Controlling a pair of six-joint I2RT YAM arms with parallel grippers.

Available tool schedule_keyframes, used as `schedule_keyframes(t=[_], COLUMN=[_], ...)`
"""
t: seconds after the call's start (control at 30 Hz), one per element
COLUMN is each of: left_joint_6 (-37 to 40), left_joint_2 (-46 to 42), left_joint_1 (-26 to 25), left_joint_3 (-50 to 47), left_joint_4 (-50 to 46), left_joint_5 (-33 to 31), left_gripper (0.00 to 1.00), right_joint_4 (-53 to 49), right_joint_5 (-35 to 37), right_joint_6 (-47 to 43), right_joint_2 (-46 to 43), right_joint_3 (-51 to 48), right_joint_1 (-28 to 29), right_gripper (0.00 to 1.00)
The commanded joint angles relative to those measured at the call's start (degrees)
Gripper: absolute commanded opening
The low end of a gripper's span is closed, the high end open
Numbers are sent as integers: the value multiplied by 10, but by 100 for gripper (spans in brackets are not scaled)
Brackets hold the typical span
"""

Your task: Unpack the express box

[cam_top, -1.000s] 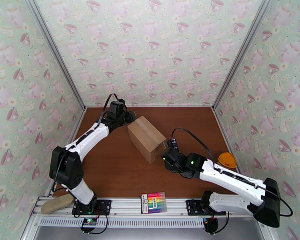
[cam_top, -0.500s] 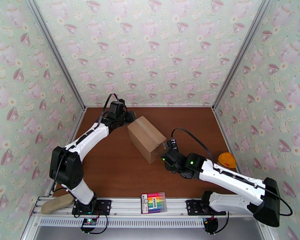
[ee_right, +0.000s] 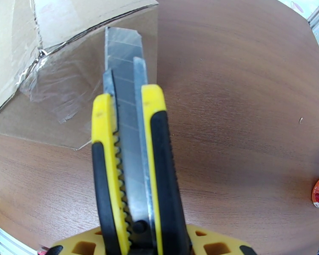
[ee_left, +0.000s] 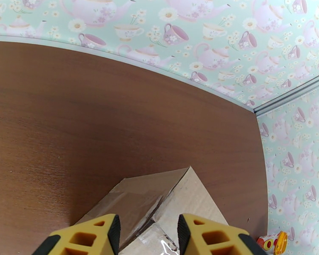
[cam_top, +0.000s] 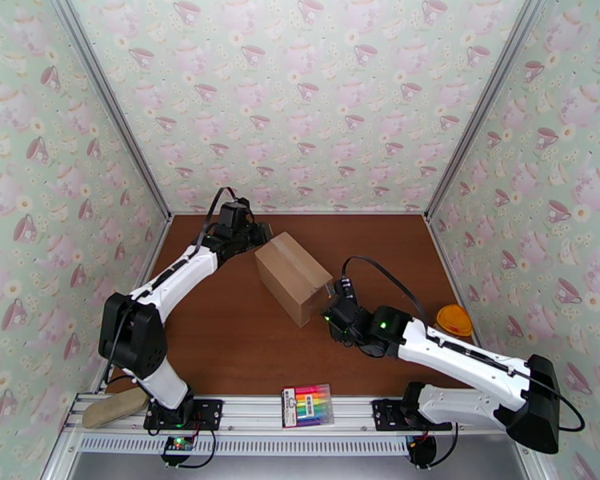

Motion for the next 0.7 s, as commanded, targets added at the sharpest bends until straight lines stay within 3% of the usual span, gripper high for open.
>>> schedule_keyframes(t=[0.0,0.67], left_joint_6=[2,2], left_joint_2=[-7,-7], left_joint_1=[4,4], left_joint_3=[19,19], left_joint_4=[9,9], left_joint_5=[12,12], left_gripper=[44,44], right_joint_4=[-1,-2], right_joint_5=[17,16], right_joint_6=[4,2], right_joint_2=[5,9], right_joint_3=[24,25], right_joint_1=[4,4], right_gripper=[0,0])
